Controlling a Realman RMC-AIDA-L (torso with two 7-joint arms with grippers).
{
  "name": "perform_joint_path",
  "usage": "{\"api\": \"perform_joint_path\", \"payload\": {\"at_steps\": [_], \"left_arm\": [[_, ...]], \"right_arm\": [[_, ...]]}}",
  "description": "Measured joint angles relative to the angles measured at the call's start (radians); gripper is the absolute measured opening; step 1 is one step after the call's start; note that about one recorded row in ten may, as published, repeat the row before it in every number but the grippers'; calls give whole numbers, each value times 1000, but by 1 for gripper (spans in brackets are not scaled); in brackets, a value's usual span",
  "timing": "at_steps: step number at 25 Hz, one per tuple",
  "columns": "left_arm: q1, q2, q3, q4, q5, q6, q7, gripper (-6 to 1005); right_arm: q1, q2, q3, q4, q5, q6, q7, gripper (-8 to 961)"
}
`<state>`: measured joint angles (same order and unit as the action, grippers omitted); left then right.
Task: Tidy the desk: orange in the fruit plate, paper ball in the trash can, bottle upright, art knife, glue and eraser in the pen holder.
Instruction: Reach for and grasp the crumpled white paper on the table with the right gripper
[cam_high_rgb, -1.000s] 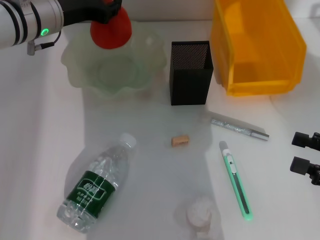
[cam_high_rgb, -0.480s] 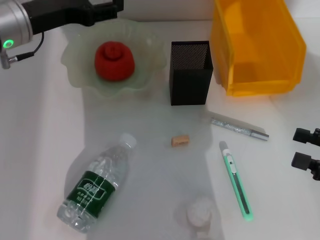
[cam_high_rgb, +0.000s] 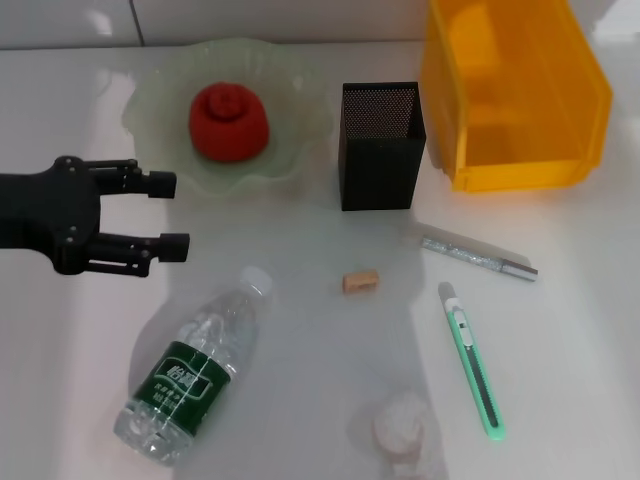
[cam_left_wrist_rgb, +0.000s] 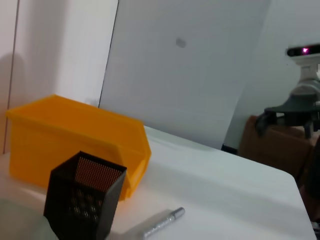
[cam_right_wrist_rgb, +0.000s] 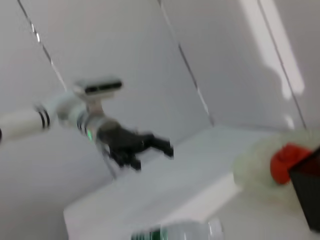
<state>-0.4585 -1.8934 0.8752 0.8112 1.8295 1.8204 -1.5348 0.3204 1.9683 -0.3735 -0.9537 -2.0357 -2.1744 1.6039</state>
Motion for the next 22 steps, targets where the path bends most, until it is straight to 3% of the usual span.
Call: {"api": "perform_joint_path", "payload": {"at_steps": [2,3,5,8,12,13,14,22], "left_arm": [[9,0,-11,-4,19,13,1,847],[13,-2,-13,-6,26,15,0,845],[15,-5,-13,-7,33,16,-2,841],[12,-7,-11,-7,40,21,-8,840],[6,-10,-8,-8,60,28,-10,837],[5,-11,-11,-7,63,29,-10,837],[5,-12,-11,-8,65,30,-10,836],[10,-18,-13,-7,66,31,-10,832]], "right_arm": [[11,7,-82,-140,-4,-5,87,820],[22,19,-189,-274,-7,-4,181,820],[28,26,-237,-332,-10,-4,220,819],[84,62,-415,-538,-82,1,376,819],[147,84,-518,-614,-171,-3,454,818],[195,99,-596,-633,-226,-3,505,818],[195,99,-596,-633,-226,-3,505,818],[358,110,-970,-533,-302,93,668,817]]}}
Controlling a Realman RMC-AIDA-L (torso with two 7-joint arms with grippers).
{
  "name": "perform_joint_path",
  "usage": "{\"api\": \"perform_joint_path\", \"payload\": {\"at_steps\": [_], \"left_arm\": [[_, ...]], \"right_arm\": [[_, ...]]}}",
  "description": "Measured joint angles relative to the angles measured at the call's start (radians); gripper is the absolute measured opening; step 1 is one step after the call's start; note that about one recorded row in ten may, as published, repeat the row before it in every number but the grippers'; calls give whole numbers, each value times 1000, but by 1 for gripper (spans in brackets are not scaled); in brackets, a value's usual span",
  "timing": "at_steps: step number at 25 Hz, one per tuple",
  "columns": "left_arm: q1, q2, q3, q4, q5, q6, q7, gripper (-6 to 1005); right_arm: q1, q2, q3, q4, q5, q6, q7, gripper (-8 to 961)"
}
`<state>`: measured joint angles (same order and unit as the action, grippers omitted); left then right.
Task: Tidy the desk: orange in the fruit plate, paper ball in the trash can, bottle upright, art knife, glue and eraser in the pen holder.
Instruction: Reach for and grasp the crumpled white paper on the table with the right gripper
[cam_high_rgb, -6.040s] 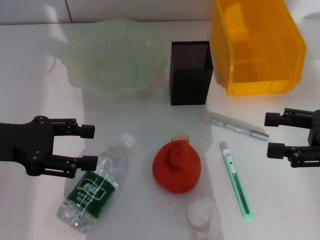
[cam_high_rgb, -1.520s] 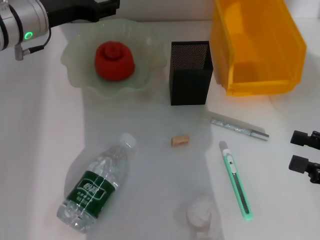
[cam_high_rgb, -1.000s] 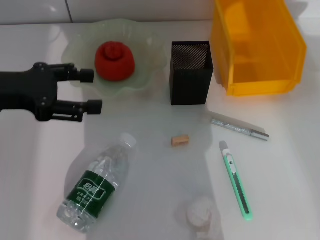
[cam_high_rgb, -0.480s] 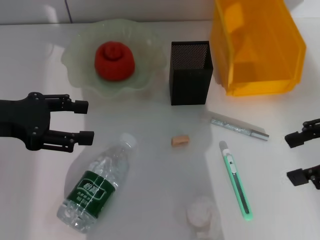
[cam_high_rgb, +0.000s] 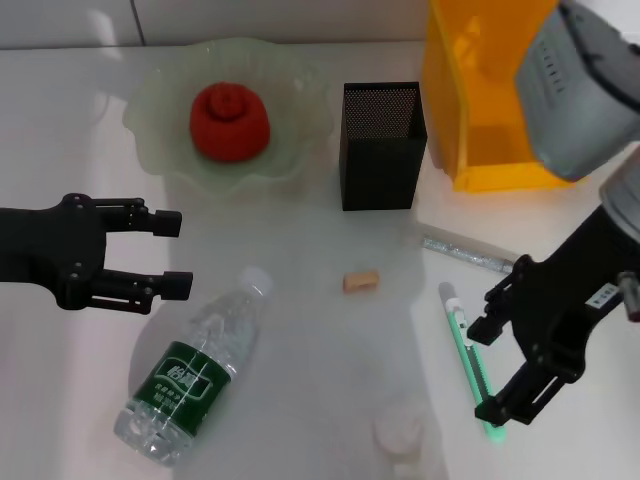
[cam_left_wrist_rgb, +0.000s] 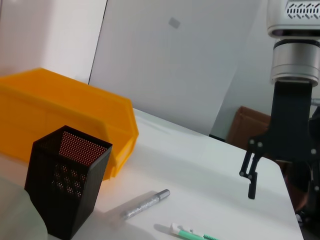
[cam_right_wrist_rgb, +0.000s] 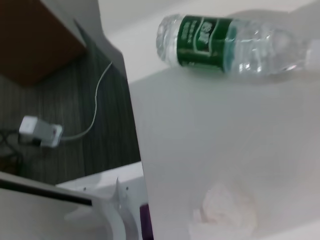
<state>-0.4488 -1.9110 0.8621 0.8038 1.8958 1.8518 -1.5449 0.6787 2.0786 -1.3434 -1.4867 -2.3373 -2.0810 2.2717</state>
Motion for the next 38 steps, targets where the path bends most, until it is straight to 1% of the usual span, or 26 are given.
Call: {"api": "perform_joint_path", "payload": {"at_steps": [2,5,6,7,10,11,12,16,26,38], "left_arm": [[0,-2,0,0,0,0,3,830],[0,-5,0,0,1,1,6,829],[0,-6,0,0,1,1,7,828],[0,-6,0,0,2,1,8,828],[1,-7,0,0,2,1,9,826],[1,-7,0,0,2,1,9,825],[1,-7,0,0,2,1,9,825],[0,-7,0,0,2,1,8,822],[2,-6,0,0,2,3,6,817],[5,-6,0,-11,2,-1,11,810]], "right_arm": [[21,2,-61,33,0,40,13,817],[36,3,-105,87,3,98,15,816],[48,4,-123,134,7,131,11,816],[48,4,-123,134,7,131,11,816],[58,6,-165,196,13,183,2,816],[58,7,-201,221,15,223,-2,815],[58,7,-201,221,15,223,-2,815],[59,8,-259,254,19,283,-2,815],[60,11,-345,289,24,373,4,813],[79,12,-423,355,68,441,5,812]]}}
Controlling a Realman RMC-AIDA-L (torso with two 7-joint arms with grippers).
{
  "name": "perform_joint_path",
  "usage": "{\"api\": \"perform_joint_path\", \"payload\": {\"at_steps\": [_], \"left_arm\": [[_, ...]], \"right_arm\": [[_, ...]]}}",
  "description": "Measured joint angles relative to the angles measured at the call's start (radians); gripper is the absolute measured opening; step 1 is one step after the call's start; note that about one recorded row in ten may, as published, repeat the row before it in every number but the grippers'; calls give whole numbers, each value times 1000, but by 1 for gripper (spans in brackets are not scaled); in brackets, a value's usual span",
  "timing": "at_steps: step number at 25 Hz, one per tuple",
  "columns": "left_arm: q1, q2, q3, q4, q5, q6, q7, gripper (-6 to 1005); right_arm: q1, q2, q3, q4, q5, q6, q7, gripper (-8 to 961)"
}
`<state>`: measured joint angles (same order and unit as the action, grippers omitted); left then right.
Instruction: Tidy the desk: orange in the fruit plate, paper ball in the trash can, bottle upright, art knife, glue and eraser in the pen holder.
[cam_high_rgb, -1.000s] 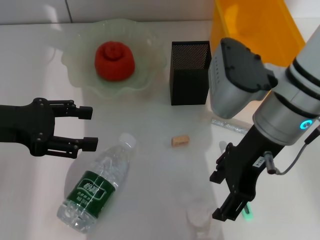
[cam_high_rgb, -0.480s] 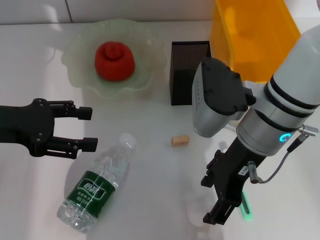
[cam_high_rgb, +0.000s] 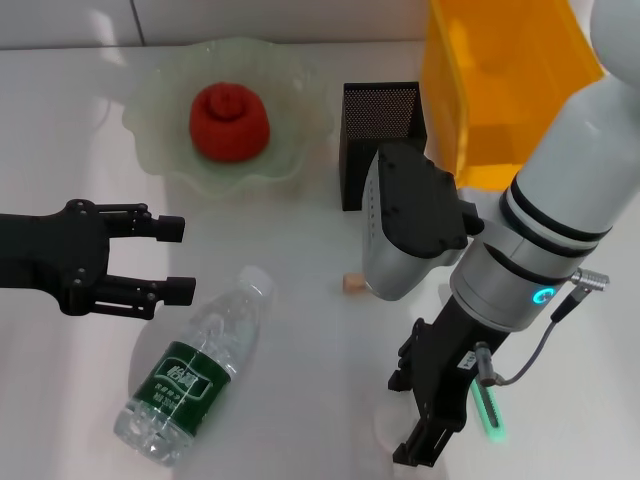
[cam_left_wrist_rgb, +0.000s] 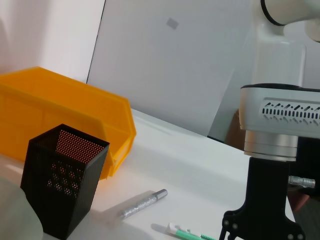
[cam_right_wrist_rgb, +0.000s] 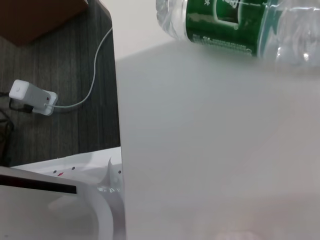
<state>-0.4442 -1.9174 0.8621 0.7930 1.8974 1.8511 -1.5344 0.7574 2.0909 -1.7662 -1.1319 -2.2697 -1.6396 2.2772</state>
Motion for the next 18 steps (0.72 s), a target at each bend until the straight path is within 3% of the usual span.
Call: {"api": "perform_joint_path", "payload": {"at_steps": [4,10,18], "left_arm": [[1,0,0,0,0,-2,0,807],[2,0,0,0,0,-4,0,804],[6,0,-3,0,0,-6,2,799]], "right_arm": [[8,0,-10,18,4,4,0,811],[5,0,-11,3,6,-8,0,630],[-12,-2,16,-22,7,-48,0,514]]}}
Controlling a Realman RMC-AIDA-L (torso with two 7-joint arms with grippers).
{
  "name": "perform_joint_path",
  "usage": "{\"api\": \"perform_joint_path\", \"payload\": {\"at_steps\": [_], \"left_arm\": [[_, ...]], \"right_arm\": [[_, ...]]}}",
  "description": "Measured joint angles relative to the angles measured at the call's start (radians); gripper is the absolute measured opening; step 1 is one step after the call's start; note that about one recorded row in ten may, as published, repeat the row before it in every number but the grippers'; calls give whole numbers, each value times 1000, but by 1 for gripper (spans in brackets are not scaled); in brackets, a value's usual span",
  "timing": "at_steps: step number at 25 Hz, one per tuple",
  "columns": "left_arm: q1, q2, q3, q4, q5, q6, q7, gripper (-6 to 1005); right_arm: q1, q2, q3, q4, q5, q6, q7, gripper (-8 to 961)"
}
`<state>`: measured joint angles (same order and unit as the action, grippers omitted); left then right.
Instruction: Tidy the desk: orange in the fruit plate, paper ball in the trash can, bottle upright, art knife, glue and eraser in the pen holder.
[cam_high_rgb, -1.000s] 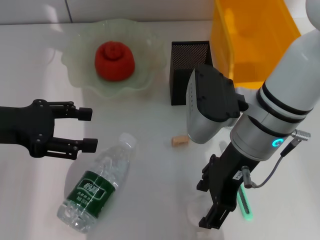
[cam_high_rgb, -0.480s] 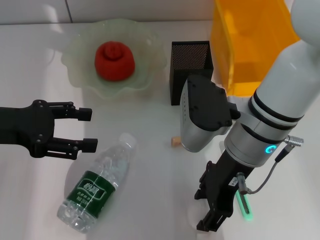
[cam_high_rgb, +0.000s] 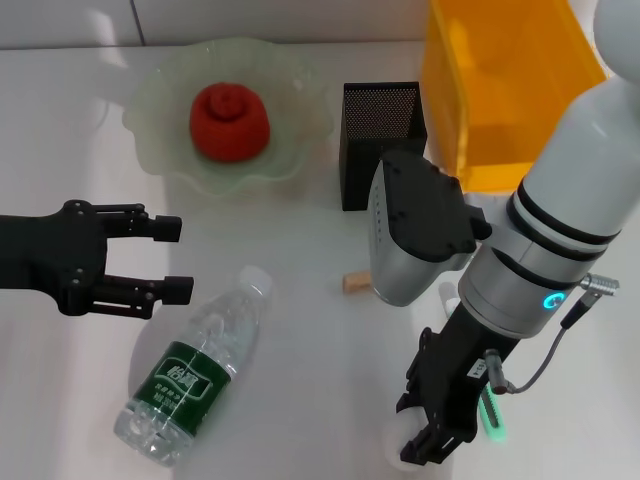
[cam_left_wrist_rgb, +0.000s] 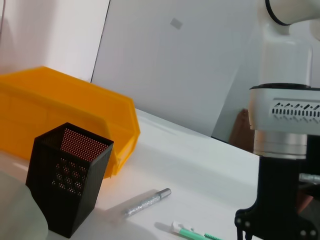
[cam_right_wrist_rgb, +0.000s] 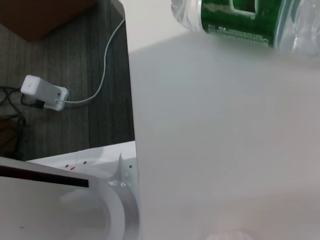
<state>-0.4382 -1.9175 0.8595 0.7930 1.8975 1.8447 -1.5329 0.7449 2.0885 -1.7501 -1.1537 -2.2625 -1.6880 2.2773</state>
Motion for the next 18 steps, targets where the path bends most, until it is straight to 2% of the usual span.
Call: {"api": "perform_joint_path", "payload": {"at_steps": [2,4,5,6,13,14,15,16,18], "left_arm": [[1,0,0,0,0,0,0,798],[1,0,-7,0,0,1,0,797],[1,0,-7,0,0,1,0,796],[1,0,-11,0,0,3,0,796],[1,1,-23,0,-1,9,0,792],[1,1,-23,0,-3,9,0,791],[1,1,-23,0,-3,9,-1,791],[1,1,-23,0,-4,9,-2,790],[-2,1,-24,0,-4,10,-4,789]], "right_arm": [[-7,-2,17,-15,0,-16,0,485],[-24,-3,69,-57,0,-53,0,470],[-52,-5,149,-126,0,-105,-1,470],[-52,-5,149,-126,0,-105,-1,470],[-156,-9,535,-428,-8,-233,-5,469],[-167,-9,598,-468,-15,-238,-5,469],[-188,-11,715,-532,-51,-218,-5,468],[-188,-11,715,-532,-51,-218,-5,468],[-206,-11,802,-570,-113,-159,-6,468]]}}
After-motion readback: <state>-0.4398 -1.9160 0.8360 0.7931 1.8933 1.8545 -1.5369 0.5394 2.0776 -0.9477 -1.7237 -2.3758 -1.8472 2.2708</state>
